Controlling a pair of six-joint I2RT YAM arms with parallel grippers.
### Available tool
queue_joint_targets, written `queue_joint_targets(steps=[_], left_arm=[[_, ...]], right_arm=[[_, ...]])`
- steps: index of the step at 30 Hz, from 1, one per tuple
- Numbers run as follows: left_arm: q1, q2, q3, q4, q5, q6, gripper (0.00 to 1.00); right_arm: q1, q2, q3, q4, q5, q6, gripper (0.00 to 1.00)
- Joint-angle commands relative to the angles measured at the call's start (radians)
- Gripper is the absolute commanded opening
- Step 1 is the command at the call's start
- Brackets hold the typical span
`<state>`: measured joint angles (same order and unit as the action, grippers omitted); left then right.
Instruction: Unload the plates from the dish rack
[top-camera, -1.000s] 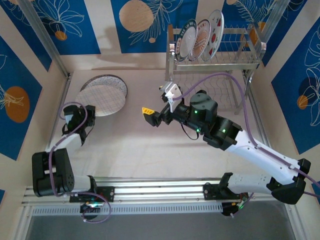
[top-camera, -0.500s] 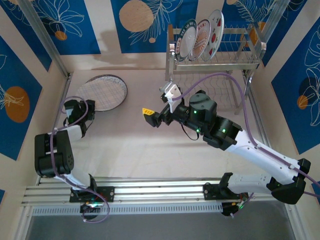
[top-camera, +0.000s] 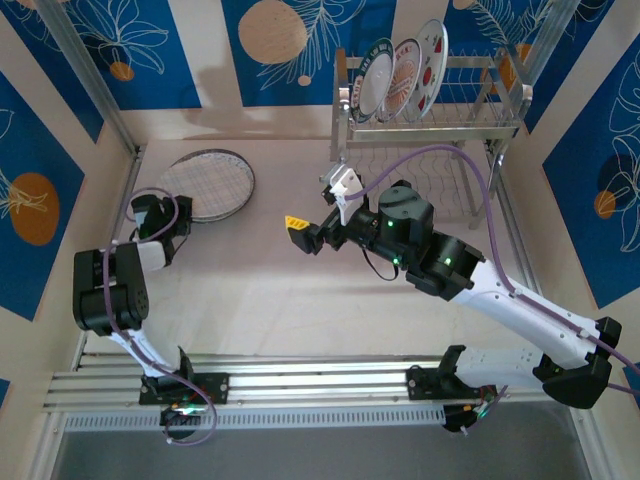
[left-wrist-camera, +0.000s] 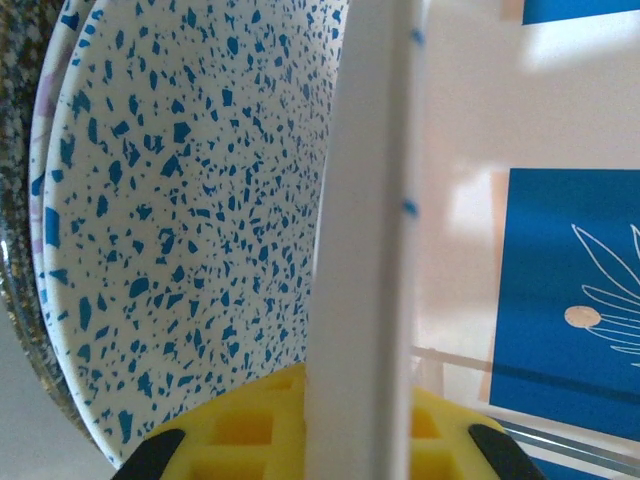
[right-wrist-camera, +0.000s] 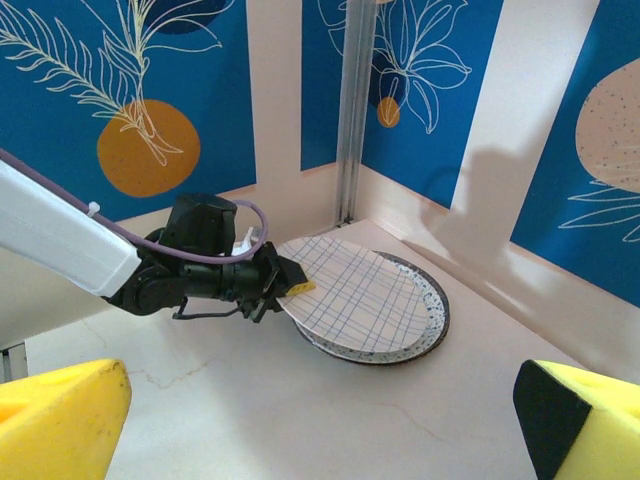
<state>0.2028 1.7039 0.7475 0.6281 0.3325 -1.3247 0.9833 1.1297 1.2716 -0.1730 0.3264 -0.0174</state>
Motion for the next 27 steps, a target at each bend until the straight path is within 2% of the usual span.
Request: queue_joint_targets(steps=[1, 27], left_arm=[[0.014, 0.020, 0.049, 0.085, 0.032, 0.024, 0.09], [0.015, 0.138, 0.133, 0.064, 0.071, 0.039, 0.10]], right_arm=[[-0.005, -0.004, 0.033, 0.001, 0.012, 0.014, 0.99], [-0.009, -0.004, 0.039, -0.017, 0.014, 0.030, 0.99]])
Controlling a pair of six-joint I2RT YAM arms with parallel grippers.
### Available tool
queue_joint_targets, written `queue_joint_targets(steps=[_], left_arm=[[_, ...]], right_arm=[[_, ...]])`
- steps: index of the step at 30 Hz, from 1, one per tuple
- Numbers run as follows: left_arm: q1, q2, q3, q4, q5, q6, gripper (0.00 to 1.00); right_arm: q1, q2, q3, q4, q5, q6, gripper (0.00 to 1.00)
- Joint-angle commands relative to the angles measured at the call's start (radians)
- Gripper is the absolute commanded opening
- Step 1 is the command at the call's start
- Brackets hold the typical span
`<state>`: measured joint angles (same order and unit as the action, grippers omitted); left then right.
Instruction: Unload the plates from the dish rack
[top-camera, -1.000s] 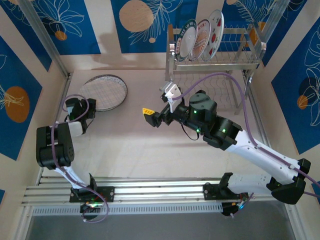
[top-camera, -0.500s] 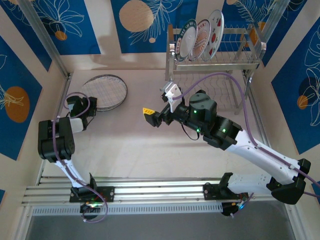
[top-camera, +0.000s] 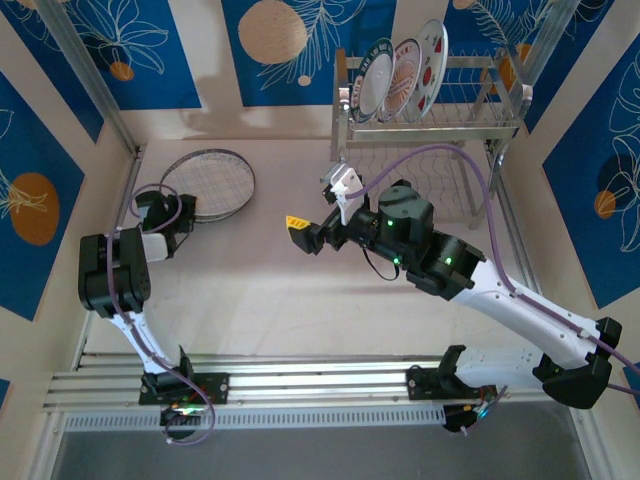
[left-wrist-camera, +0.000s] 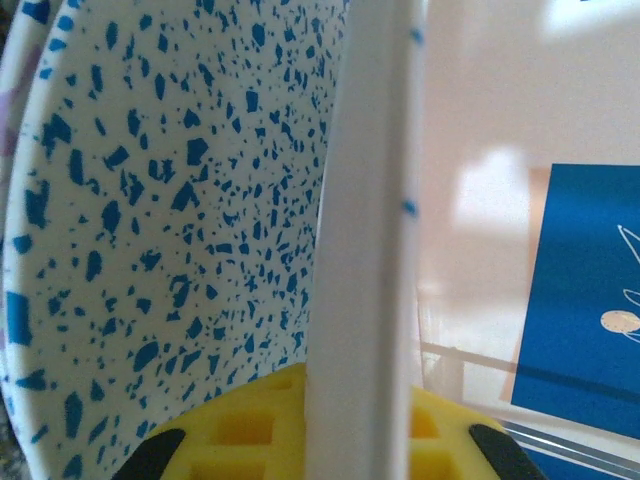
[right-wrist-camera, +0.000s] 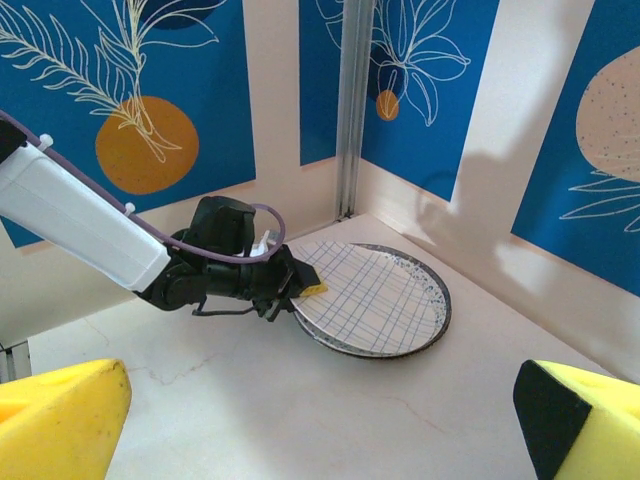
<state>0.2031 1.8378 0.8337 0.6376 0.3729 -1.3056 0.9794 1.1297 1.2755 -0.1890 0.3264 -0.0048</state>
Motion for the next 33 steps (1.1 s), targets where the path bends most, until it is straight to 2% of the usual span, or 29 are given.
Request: queue_joint_targets(steps=[1, 17, 20, 28, 33], left_arm=[[0.014, 0.007, 0.050, 0.052, 0.032, 0.020, 0.10], [0.015, 0.065, 0.130, -0.041, 0.050, 0.054, 0.12], [0.014, 0.067, 0.130, -0.046, 0.053, 0.053, 0.22], [0.016, 0.044, 0.166, -0.178, 0.061, 0.085, 0.39], [0.016, 0.019, 0.209, -0.326, 0.064, 0.100, 0.41]], right_arm=[[-0.005, -0.005, 0.035, -0.003, 0.016, 0.018, 0.99], [-0.004, -0.001, 0.052, -0.030, 0.018, 0.024, 0.99], [-0.004, -0.002, 0.052, -0.033, 0.022, 0.026, 0.99], [-0.004, 0.010, 0.062, -0.039, 0.025, 0.028, 0.99], [-0.005, 0.015, 0.064, -0.037, 0.026, 0.026, 0.99]])
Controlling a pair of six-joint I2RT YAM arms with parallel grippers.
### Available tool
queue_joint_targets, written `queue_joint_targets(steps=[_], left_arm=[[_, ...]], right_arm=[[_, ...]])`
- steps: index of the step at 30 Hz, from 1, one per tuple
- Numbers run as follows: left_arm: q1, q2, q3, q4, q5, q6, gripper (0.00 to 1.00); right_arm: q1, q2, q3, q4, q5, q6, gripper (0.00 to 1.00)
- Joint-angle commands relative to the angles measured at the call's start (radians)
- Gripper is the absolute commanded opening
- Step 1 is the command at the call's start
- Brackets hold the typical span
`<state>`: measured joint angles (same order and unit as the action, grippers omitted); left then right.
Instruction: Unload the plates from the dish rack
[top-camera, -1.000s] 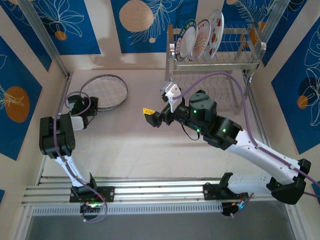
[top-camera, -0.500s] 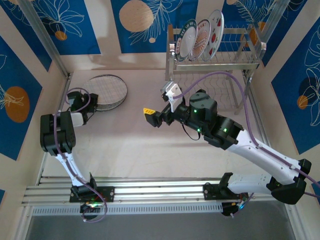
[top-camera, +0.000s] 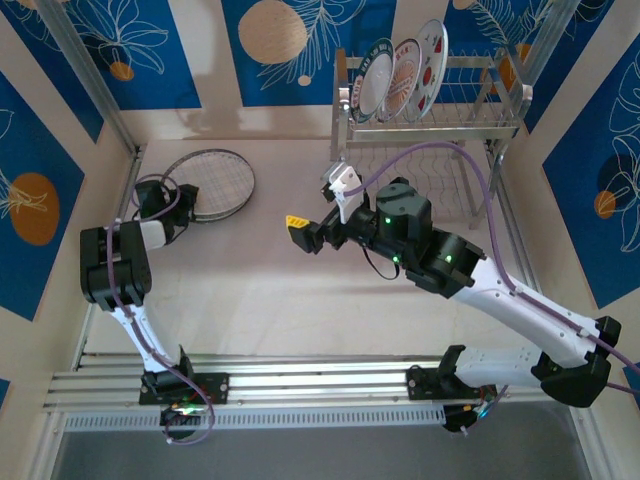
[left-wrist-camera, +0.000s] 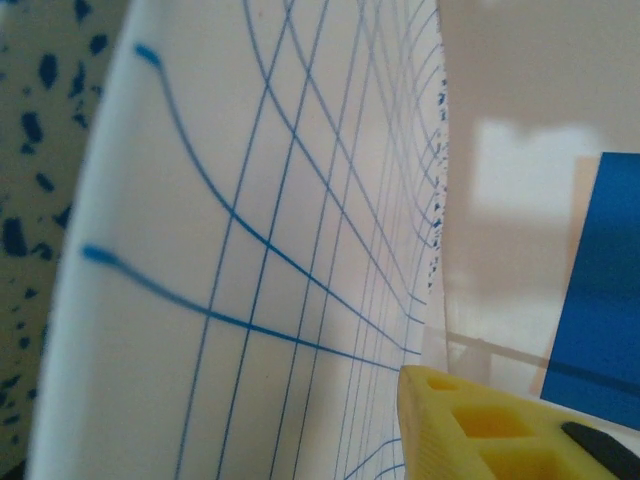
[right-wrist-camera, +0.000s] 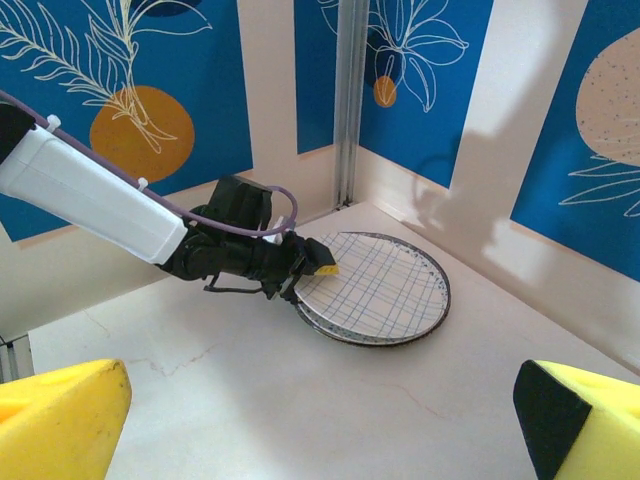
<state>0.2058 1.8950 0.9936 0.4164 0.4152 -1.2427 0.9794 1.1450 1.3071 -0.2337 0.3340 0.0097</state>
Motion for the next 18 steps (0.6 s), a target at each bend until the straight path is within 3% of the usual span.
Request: queue_joint_targets(steps=[1, 7, 18], left_arm=[[0.014, -0.042, 0.062, -0.148, 0.023, 0.046, 0.41], [0.014, -0.051, 0.161, -0.431, 0.013, 0.124, 0.47], [0.013, -0.044, 0.264, -0.644, -0.040, 0.212, 0.51]], right_arm=[[-0.005, 0.000, 0.031, 0.008, 0.019, 0.012, 0.99], [-0.007, -0.003, 0.023, 0.013, 0.022, 0.016, 0.99], [-0.010, -0.004, 0.021, 0.013, 0.023, 0.022, 0.99]])
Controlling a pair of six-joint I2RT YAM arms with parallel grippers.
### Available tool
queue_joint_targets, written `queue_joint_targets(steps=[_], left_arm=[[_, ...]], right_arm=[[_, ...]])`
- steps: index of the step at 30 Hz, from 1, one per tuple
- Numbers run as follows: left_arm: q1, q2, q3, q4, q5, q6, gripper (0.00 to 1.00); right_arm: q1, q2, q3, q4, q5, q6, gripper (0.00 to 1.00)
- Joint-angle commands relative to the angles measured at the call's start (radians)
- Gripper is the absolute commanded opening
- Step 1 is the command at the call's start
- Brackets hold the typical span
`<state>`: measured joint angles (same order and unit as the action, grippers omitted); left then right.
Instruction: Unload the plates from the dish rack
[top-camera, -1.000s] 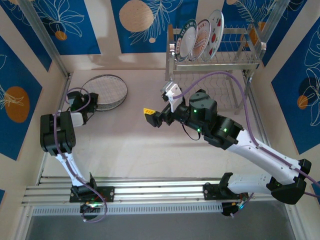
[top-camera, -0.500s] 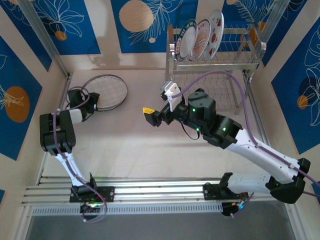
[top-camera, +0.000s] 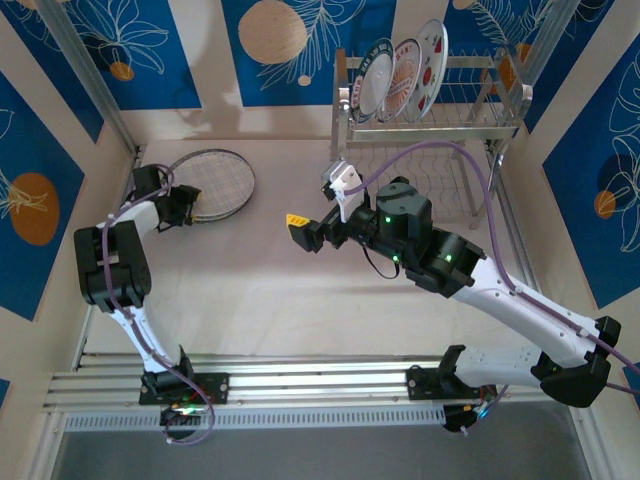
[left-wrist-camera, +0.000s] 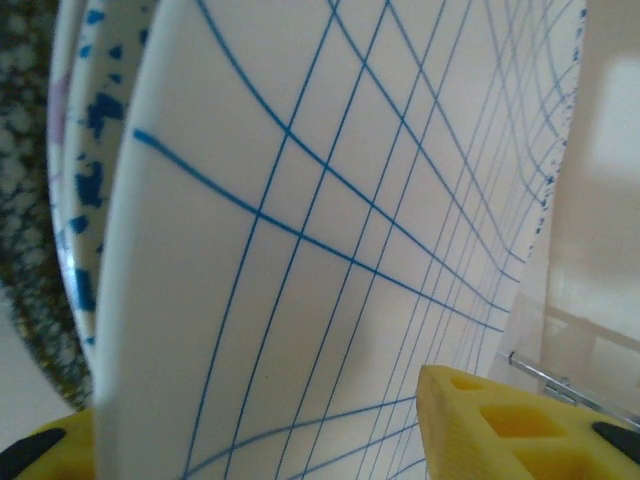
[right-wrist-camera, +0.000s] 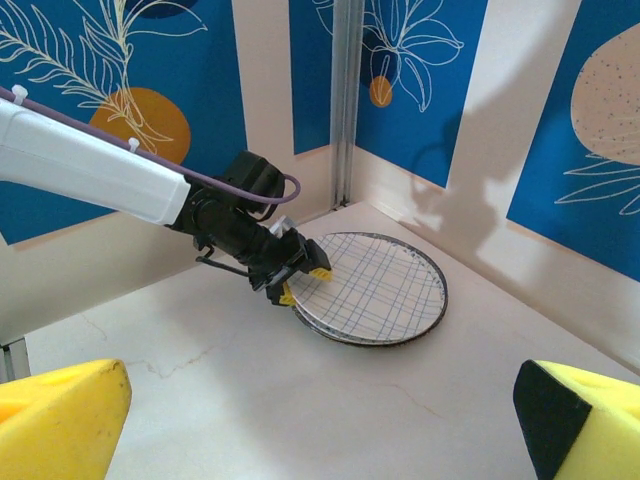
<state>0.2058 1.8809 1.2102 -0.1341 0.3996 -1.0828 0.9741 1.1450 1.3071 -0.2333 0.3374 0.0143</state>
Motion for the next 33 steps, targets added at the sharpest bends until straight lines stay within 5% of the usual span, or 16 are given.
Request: queue_joint_targets(steps=[1, 33], left_arm=[[0.014, -0.029, 0.055, -0.109, -0.028, 0.058, 0.51], [0.006, -0.107, 0.133, -0.314, -0.151, 0.121, 0.72]], right_arm=[[-0.005, -0.004, 0.020, 0.012, 0.021, 0.019, 0.99], [-0.011, -0.001, 0.056, -0.025, 0.082, 0.026, 0.99]])
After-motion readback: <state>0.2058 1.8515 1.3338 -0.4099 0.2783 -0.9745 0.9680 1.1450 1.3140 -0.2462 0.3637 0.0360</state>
